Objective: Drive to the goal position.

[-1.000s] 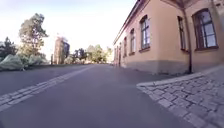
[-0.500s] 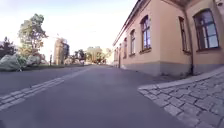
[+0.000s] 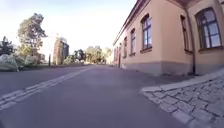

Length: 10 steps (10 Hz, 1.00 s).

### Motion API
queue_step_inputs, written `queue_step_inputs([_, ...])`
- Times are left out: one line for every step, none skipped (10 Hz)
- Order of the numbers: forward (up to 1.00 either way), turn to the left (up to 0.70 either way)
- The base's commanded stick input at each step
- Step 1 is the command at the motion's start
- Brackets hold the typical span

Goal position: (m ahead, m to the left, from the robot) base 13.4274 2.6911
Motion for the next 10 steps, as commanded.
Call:
queue_step_inputs([0.5, 0.0])
queue_step_inputs([0.5, 0.0])
queue_step_inputs([0.5, 0.0])
queue_step_inputs([0.5, 0.0])
queue_step_inputs([0.5, 0.0])
queue_step_inputs([0.5, 0.0])
queue_step_inputs([0.5, 0.0])
queue_step_inputs([0.5, 0.0])
queue_step_inputs([0.5, 0.0])
queue_step_inputs([0.5, 0.0])
